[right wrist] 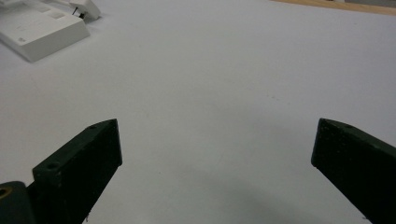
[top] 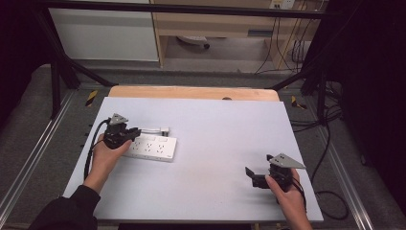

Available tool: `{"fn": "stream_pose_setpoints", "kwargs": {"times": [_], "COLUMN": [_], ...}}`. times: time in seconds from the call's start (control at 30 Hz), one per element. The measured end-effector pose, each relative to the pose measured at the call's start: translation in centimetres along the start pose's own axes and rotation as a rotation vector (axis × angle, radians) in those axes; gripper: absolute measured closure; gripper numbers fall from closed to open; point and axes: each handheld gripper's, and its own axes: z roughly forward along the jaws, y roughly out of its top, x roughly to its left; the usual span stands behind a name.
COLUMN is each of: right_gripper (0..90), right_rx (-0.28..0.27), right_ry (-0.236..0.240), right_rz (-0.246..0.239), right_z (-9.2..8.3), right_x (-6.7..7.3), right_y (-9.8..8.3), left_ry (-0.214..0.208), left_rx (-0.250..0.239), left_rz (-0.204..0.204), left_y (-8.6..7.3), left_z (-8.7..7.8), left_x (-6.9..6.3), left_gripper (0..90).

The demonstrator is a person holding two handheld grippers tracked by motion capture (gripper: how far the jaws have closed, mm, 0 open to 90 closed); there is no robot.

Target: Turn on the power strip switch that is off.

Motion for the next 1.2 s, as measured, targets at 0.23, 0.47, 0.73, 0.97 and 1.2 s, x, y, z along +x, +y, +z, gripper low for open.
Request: {"fn": "stream_pose_setpoints", "kwargs": {"times": [0.23, 0.47, 0.73, 0.97, 1.2], "right_gripper": [2.2, 2.2, 2.2, 2.2, 2.2], "right_rx": [0.000, 0.002, -0.002, -0.001, 0.000], "right_ry": [0.001, 0.001, 0.001, 0.000, 0.000], "right_rz": [-0.001, 0.000, 0.001, 0.003, 0.005], "right_z": [0.0, 0.0, 0.0, 0.0, 0.0], "right_x": [0.0, 0.0, -0.1, -0.1, -0.1], "right_y": [0.0, 0.0, 0.0, 0.0, 0.0], "left_ry": [-0.003, 0.006, 0.012, 0.024, 0.024], "left_rx": [0.006, 0.025, 0.034, 0.025, 0.039], "left_rz": [-0.014, -0.022, -0.028, -0.039, -0.039], "left_y": [-0.4, -0.5, -0.7, -0.7, -0.8], "left_z": [0.2, 0.6, 0.8, 0.8, 1.1], "left_x": [0.4, 0.7, 0.9, 1.1, 1.0], "left_gripper": [90.0, 90.0, 90.0, 90.0, 90.0]}}
